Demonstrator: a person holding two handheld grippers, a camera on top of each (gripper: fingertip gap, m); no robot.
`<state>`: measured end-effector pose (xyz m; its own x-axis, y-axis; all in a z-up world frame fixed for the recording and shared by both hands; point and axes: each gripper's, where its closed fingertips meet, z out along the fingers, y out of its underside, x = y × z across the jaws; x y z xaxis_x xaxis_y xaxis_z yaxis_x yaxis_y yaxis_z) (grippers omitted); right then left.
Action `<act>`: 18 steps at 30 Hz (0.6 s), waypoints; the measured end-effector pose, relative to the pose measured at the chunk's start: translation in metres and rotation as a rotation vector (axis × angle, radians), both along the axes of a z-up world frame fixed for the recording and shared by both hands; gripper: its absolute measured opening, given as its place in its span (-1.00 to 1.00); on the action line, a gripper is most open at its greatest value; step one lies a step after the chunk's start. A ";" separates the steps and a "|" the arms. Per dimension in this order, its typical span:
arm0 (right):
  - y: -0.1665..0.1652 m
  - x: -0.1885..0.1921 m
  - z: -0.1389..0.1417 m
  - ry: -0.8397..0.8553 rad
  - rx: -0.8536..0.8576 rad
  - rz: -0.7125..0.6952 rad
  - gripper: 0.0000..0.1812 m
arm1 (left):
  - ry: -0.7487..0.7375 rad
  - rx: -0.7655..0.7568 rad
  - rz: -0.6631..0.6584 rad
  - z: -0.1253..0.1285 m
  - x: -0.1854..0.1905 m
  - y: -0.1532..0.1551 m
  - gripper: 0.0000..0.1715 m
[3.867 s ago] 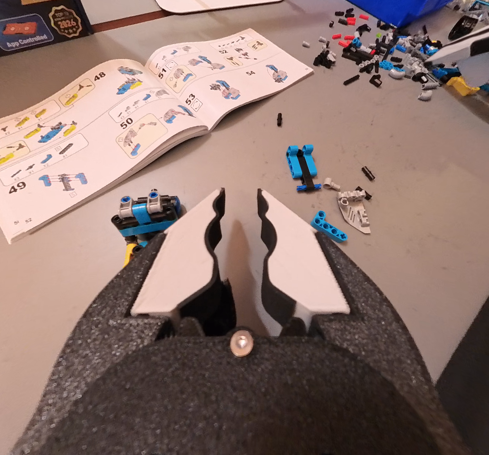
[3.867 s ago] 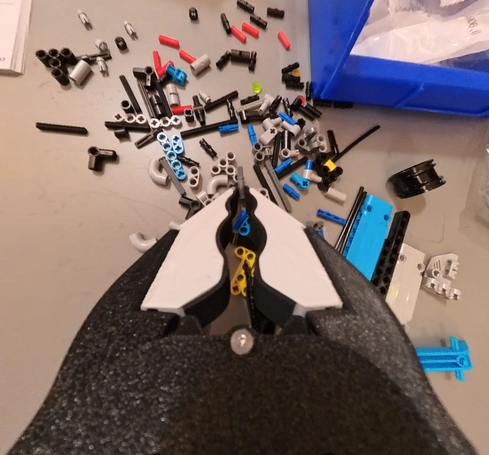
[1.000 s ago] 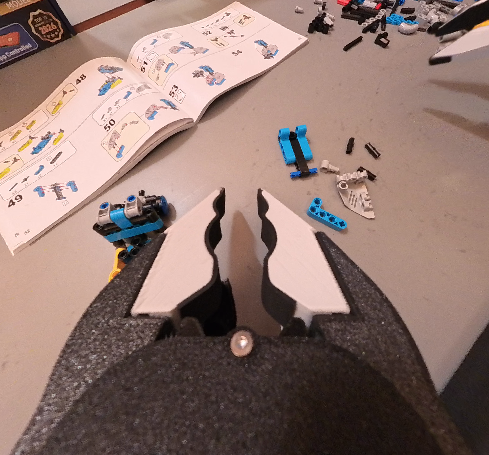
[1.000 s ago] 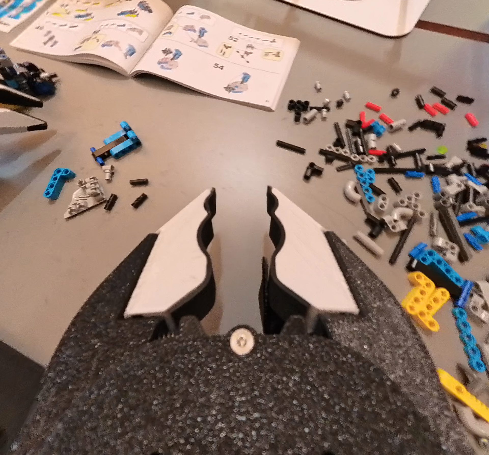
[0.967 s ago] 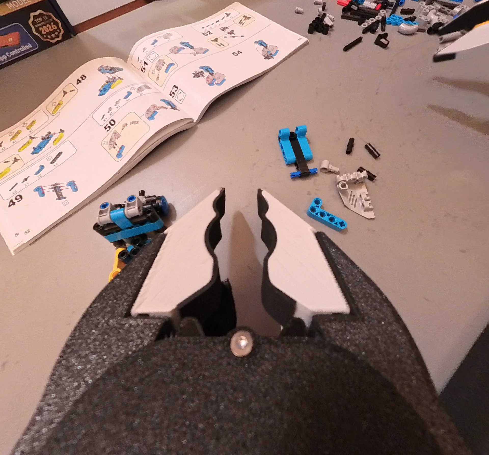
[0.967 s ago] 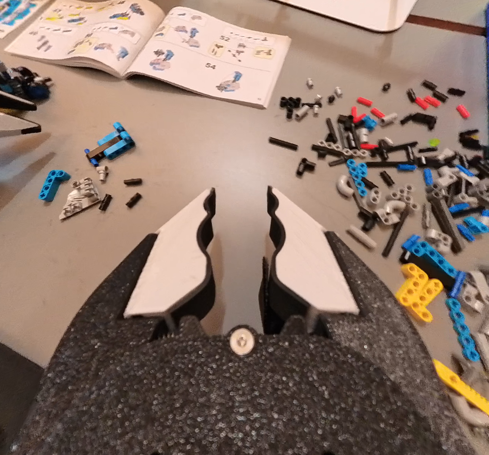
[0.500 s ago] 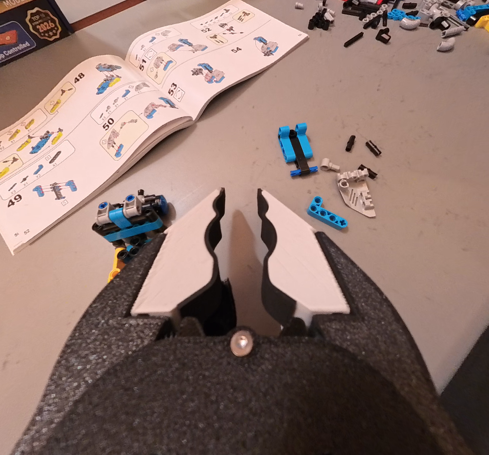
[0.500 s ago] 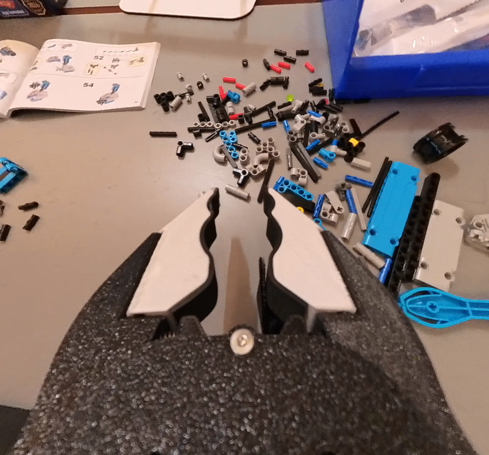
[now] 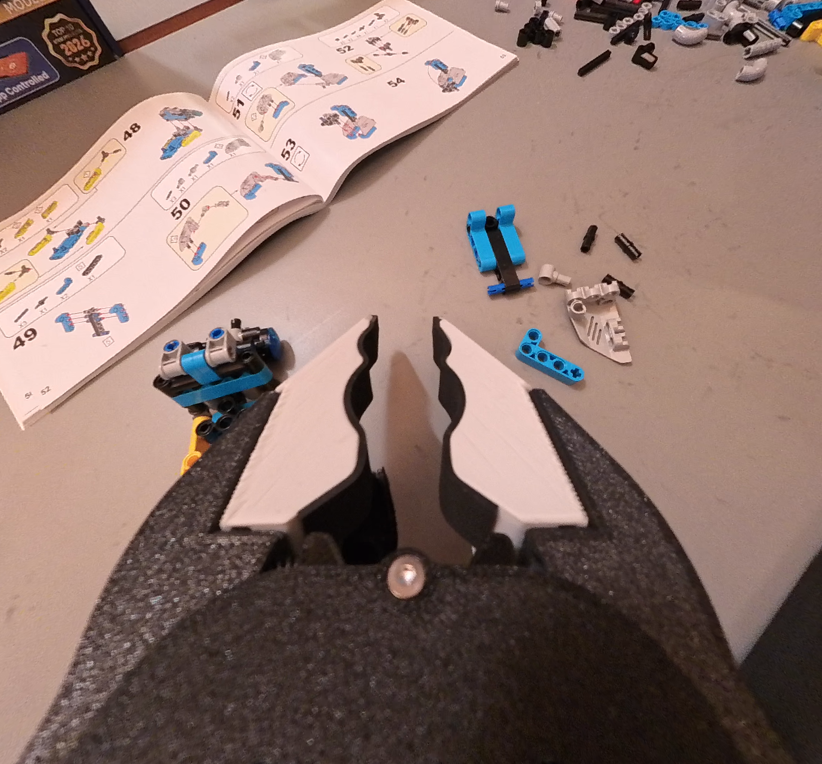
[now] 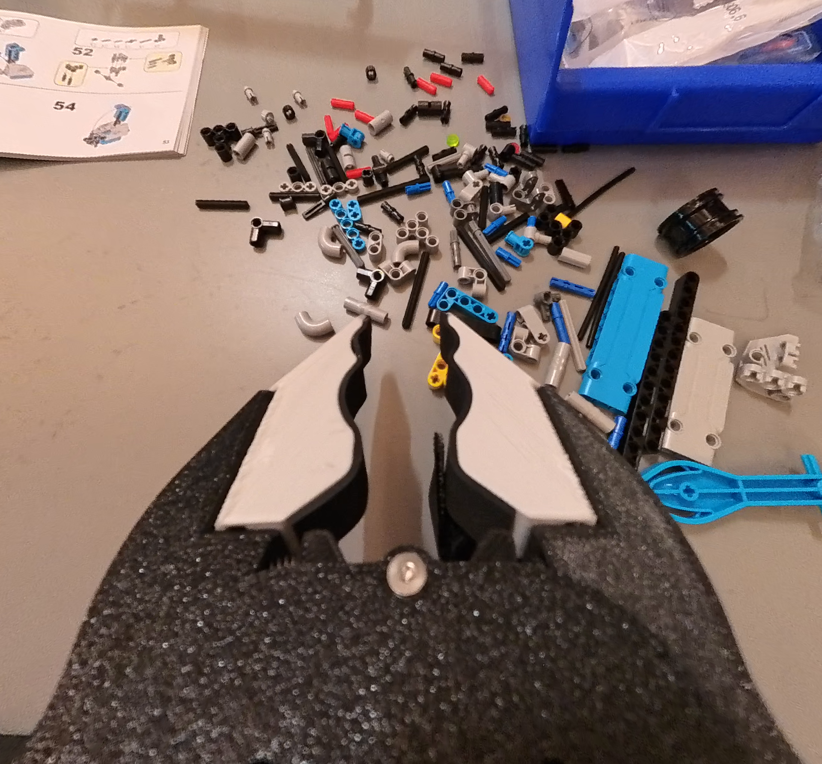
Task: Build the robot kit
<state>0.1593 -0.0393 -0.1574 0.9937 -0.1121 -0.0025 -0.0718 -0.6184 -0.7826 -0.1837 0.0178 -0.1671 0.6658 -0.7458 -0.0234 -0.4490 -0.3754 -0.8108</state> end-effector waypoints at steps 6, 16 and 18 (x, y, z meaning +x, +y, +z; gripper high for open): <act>0.001 -0.004 -0.002 -0.003 -0.012 0.024 -0.67 | 0.007 0.001 -0.003 -0.001 0.000 0.000 -0.72; 0.002 -0.005 -0.001 0.014 -0.003 0.025 -0.66 | 0.010 0.004 -0.004 -0.001 0.000 -0.001 -0.72; 0.002 -0.004 -0.001 0.017 -0.003 0.023 -0.66 | 0.012 0.004 -0.004 -0.001 0.000 -0.001 -0.72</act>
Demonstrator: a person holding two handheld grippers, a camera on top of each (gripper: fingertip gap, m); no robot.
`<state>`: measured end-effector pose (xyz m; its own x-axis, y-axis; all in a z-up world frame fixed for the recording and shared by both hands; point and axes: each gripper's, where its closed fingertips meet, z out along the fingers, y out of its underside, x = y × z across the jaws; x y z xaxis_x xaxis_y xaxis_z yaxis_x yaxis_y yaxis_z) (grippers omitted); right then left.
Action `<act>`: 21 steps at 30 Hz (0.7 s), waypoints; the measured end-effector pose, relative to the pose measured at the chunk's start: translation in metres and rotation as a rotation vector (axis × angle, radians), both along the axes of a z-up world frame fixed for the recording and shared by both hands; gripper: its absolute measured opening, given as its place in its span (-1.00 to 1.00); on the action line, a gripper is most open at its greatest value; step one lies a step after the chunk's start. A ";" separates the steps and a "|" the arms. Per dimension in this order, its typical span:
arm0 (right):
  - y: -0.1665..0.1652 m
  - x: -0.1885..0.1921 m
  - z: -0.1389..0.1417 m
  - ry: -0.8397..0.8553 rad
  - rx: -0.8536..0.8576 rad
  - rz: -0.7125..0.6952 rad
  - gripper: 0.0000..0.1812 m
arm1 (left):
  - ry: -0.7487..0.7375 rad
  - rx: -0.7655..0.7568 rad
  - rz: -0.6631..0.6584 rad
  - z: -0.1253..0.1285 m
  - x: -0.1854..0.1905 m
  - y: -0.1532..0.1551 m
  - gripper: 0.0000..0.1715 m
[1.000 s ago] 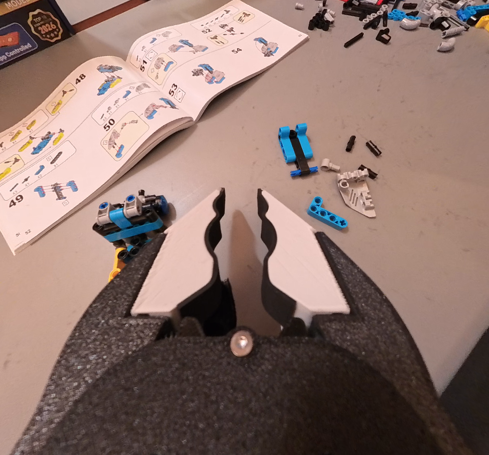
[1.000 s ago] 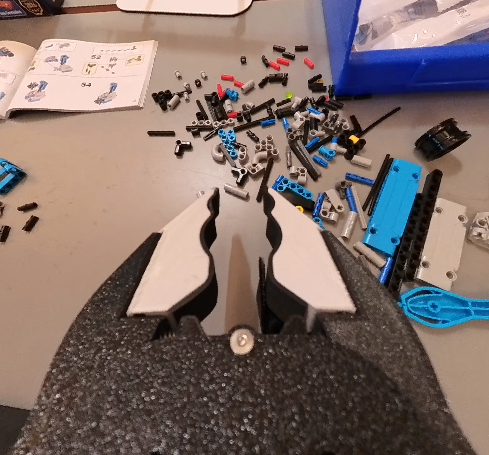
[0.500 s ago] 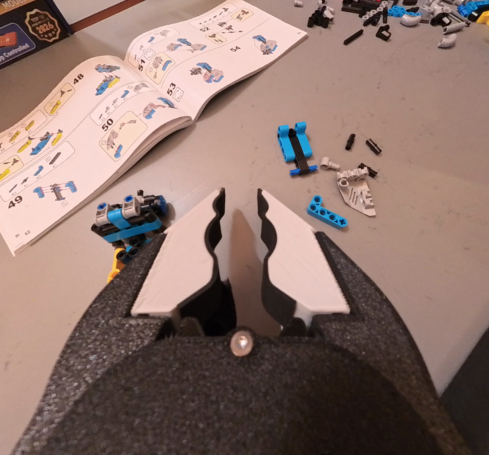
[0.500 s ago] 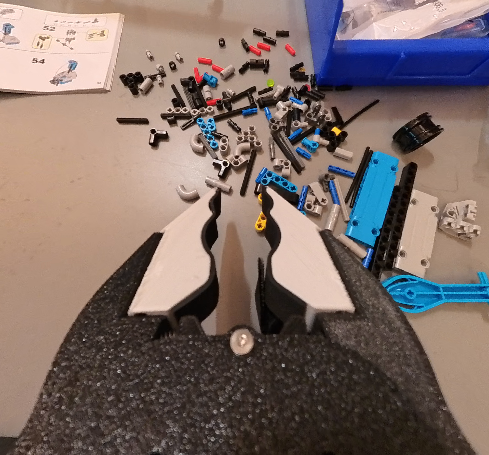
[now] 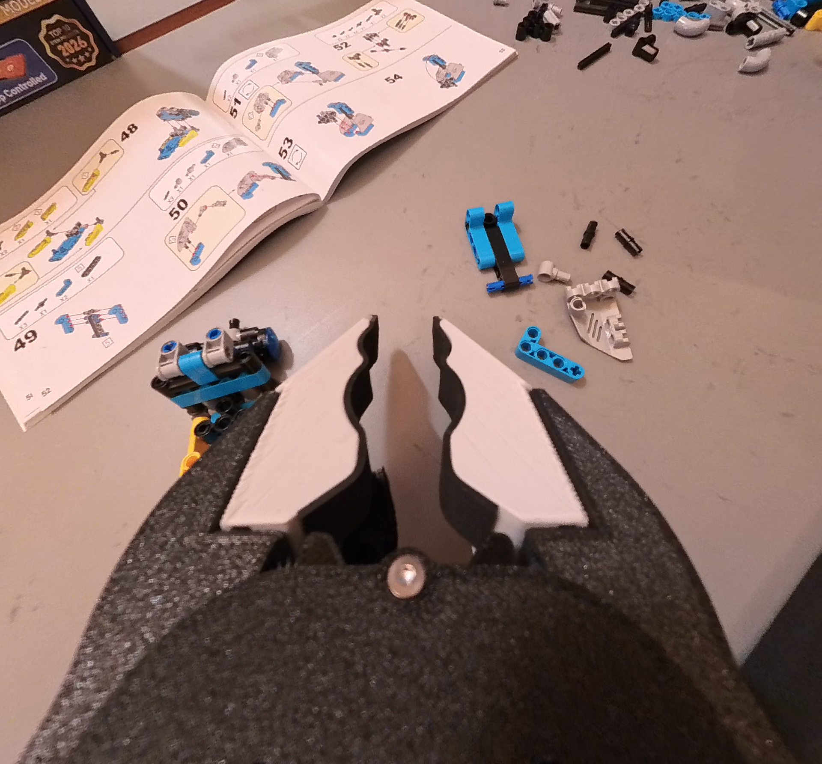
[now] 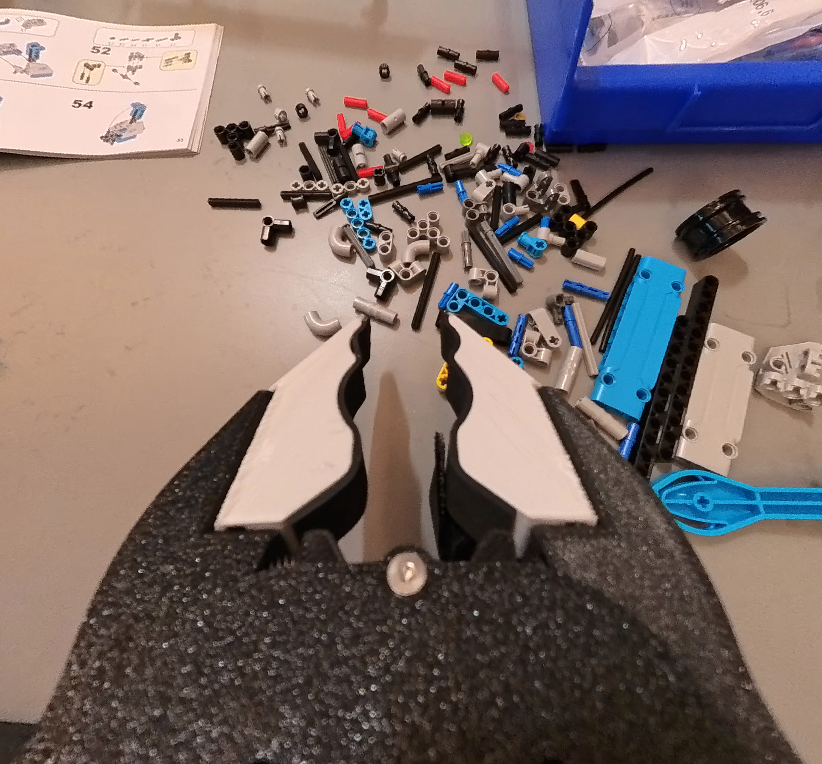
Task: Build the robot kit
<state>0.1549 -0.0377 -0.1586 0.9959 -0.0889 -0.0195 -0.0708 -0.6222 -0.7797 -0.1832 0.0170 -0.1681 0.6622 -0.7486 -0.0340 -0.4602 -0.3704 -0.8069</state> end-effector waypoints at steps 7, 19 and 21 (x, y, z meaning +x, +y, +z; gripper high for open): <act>0.000 -0.001 -0.001 0.004 -0.004 0.003 -0.65 | 0.001 0.001 0.000 0.000 0.000 0.000 -0.72; 0.001 -0.003 -0.003 0.005 -0.016 0.013 -0.65 | 0.006 0.004 -0.002 0.000 0.001 0.000 -0.72; 0.001 -0.003 -0.003 0.002 -0.013 0.013 -0.65 | 0.006 0.004 -0.002 0.000 0.001 0.000 -0.72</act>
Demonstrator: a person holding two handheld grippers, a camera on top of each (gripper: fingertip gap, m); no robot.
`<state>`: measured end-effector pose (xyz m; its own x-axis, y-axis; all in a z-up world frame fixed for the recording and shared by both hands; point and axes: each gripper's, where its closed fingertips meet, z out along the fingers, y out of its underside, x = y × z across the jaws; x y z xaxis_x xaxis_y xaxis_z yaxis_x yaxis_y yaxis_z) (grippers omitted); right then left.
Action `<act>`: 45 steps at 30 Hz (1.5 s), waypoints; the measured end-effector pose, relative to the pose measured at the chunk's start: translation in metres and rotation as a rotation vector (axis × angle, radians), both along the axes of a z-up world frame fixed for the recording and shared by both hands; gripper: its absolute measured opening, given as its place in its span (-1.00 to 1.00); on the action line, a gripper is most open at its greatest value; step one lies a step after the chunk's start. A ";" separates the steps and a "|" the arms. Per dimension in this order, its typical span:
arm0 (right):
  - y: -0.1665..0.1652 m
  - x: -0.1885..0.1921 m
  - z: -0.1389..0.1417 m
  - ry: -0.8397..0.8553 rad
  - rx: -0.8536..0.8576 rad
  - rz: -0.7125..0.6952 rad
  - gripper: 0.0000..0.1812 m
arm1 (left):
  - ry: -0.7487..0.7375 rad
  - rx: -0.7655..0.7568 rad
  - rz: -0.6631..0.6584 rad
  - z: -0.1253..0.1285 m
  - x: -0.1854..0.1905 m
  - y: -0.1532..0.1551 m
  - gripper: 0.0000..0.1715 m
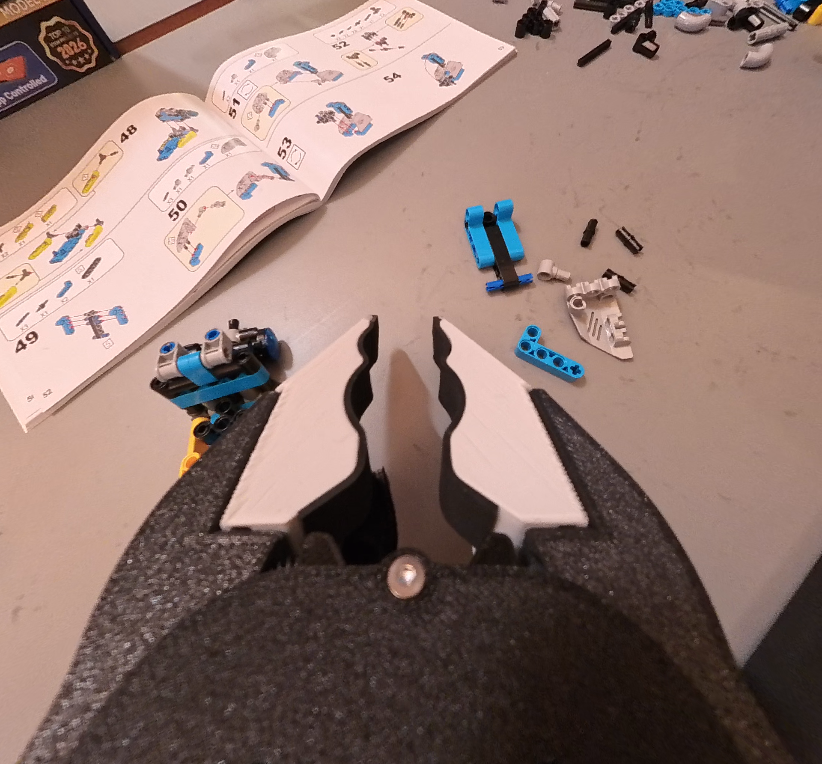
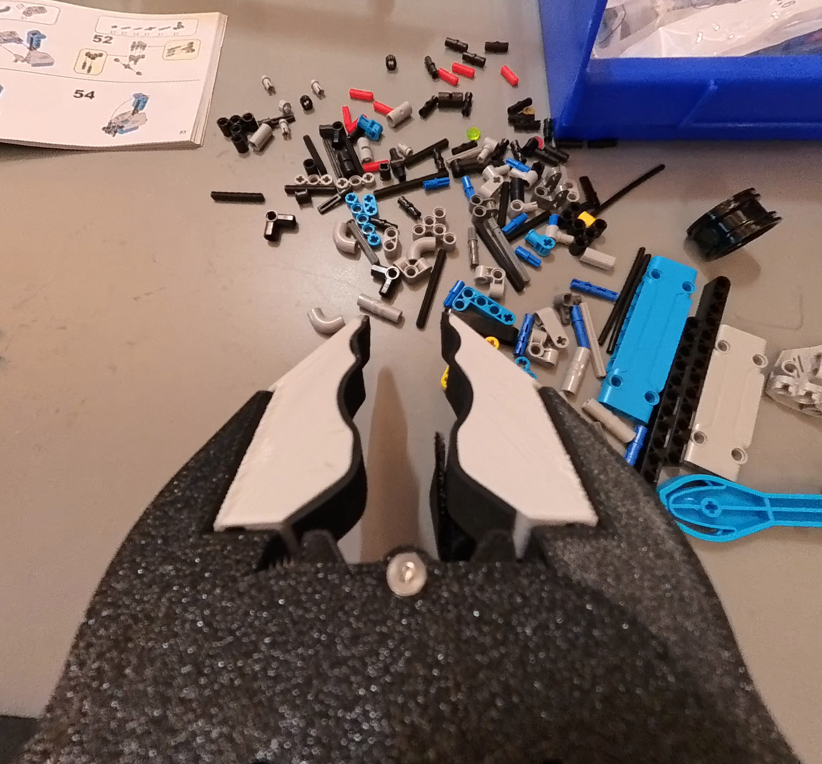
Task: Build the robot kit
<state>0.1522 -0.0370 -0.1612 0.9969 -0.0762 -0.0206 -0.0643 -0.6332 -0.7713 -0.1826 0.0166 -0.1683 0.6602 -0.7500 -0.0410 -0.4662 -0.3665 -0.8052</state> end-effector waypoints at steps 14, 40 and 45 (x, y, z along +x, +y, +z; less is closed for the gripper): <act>0.000 0.000 -0.001 0.008 -0.005 0.003 -0.65 | 0.002 0.003 0.000 0.000 0.000 0.000 -0.72; 0.002 -0.006 -0.015 -0.012 -0.076 0.032 -0.63 | 0.008 0.009 -0.004 0.000 0.000 -0.001 -0.72; 0.002 -0.009 -0.017 -0.028 -0.089 0.045 -0.63 | 0.006 0.008 -0.002 0.000 0.000 -0.001 -0.72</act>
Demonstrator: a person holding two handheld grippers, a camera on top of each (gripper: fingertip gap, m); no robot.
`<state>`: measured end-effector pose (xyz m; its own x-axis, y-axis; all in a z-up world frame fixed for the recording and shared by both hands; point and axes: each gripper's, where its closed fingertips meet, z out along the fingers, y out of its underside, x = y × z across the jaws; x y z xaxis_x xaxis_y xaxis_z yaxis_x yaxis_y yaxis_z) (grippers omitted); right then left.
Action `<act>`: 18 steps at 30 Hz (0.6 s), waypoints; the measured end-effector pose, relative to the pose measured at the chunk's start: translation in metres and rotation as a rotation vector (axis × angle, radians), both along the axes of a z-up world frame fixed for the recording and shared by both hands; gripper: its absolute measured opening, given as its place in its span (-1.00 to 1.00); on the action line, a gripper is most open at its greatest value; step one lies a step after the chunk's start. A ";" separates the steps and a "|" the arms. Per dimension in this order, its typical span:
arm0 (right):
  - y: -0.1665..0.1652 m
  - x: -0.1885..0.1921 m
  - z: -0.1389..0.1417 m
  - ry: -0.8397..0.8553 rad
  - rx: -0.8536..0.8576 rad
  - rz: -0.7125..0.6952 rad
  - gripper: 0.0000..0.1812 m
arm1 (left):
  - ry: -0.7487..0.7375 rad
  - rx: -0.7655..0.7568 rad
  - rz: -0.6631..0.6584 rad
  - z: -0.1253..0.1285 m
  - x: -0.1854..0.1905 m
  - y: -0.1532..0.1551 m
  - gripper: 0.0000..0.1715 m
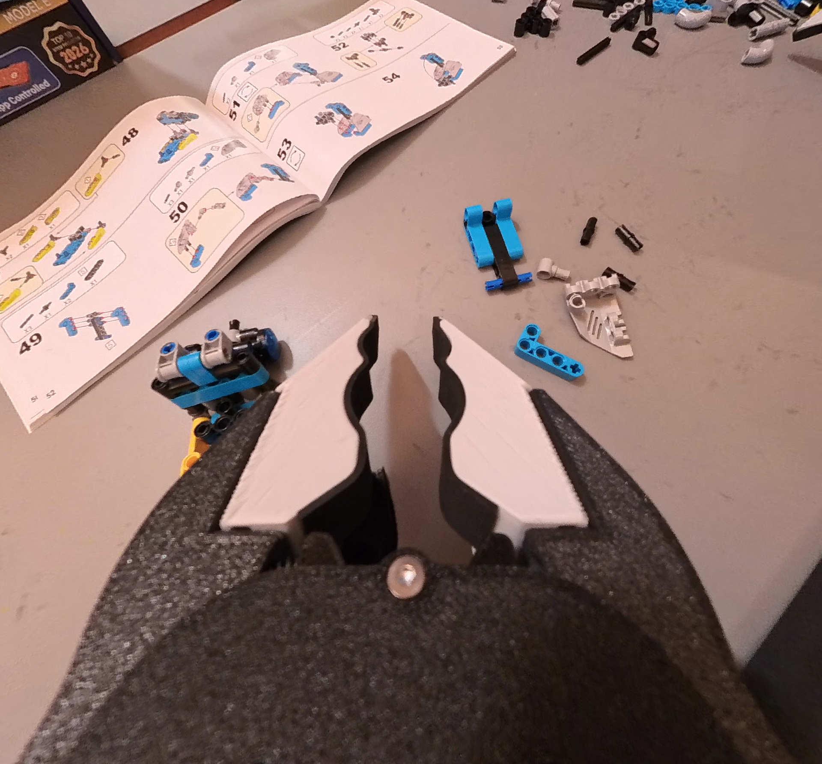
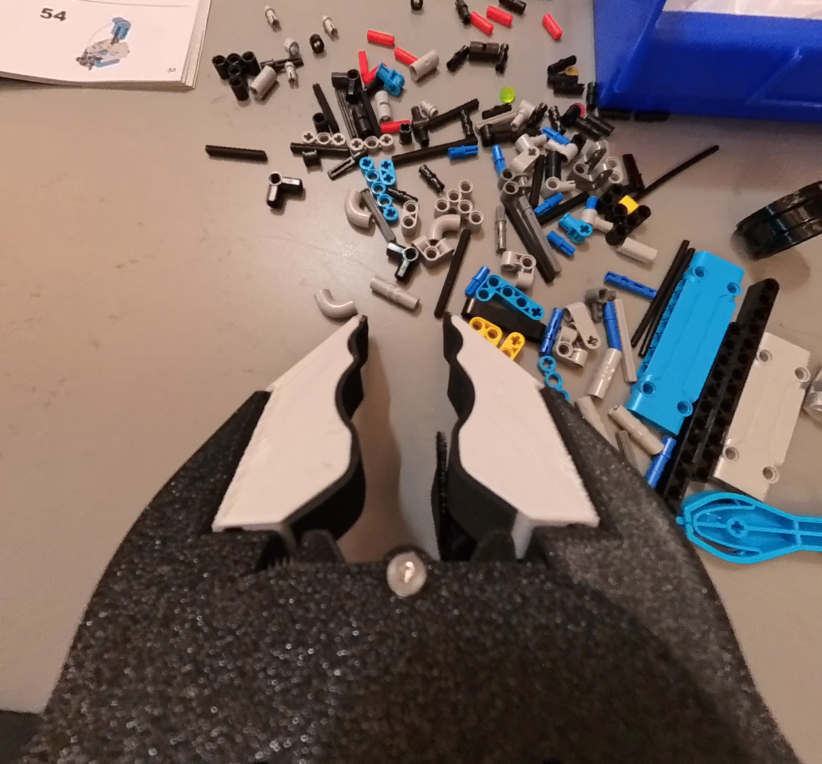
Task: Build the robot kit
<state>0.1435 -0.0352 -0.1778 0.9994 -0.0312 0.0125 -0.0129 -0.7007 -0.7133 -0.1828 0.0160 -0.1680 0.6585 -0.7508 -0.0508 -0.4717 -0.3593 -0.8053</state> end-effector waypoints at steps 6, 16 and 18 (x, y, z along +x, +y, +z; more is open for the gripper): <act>0.000 -0.001 0.000 0.009 0.002 0.006 -0.63 | -0.010 -0.015 0.003 0.000 -0.001 0.000 -0.72; 0.014 -0.020 0.002 0.001 0.013 0.066 -0.63 | -0.101 -0.051 0.052 0.007 -0.002 0.008 -0.72; 0.022 -0.037 0.008 0.009 0.034 0.102 -0.63 | -0.173 -0.071 0.064 0.014 0.001 0.011 -0.72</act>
<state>0.1070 -0.0128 -0.1695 0.9975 0.0707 0.0037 0.0505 -0.6741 -0.7369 -0.1819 0.0274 -0.1542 0.6992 -0.7050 0.1189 -0.3027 -0.4426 -0.8441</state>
